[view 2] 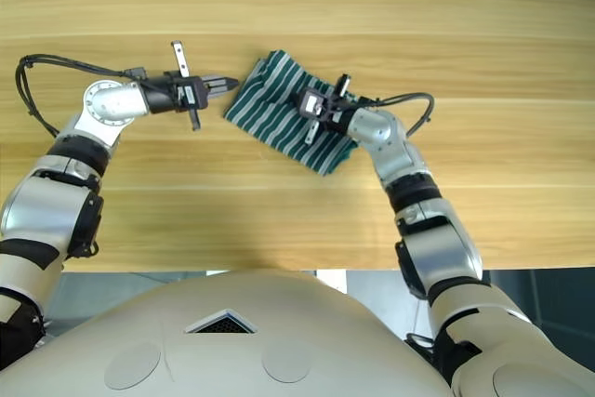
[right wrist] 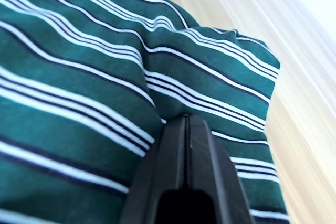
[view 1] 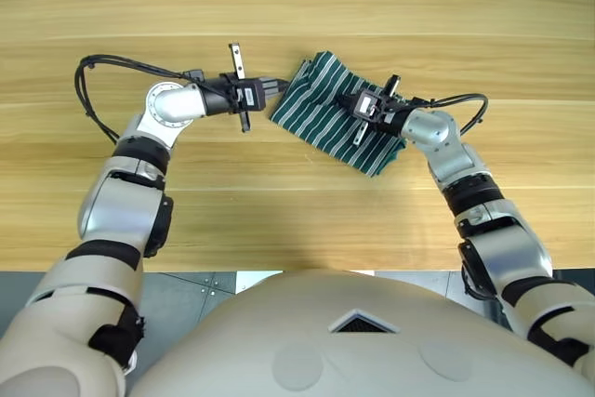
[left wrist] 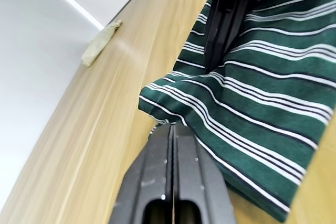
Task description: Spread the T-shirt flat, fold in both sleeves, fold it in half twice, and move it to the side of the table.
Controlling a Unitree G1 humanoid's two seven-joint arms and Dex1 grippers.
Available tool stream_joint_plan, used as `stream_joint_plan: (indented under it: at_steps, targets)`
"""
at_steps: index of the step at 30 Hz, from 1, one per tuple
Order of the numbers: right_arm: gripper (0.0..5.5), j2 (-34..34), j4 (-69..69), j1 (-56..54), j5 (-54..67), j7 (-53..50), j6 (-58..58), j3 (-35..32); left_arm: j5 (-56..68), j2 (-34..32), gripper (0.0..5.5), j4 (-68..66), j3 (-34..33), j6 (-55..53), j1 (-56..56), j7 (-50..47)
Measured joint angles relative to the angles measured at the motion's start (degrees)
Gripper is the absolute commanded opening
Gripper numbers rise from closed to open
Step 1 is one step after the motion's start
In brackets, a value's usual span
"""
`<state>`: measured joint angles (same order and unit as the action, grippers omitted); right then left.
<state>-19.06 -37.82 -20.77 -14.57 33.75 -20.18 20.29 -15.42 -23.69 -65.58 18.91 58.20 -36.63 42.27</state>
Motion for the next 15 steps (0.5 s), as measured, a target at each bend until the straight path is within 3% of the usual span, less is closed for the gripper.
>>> stream_joint_plan:
  at_steps: [5, 8, 15]
  targets:
    - [0.04, 1.50, -10.14, -5.10, 2.04, -3.87, -0.03, -2.65, -0.08, 0.71, 0.00, -0.01, -0.04, 0.15, -0.37, -0.20]
    - [0.04, 1.29, -22.18, -11.73, 2.07, -11.95, 1.61, -5.41, 0.04, 0.60, 0.00, 0.10, -0.51, 0.24, 0.02, -1.14]
    - [0.04, -4.72, -34.38, -15.86, 2.05, -20.63, 3.93, -9.86, 3.35, -1.73, 0.00, 1.49, -4.09, 0.36, 6.16, -3.18]
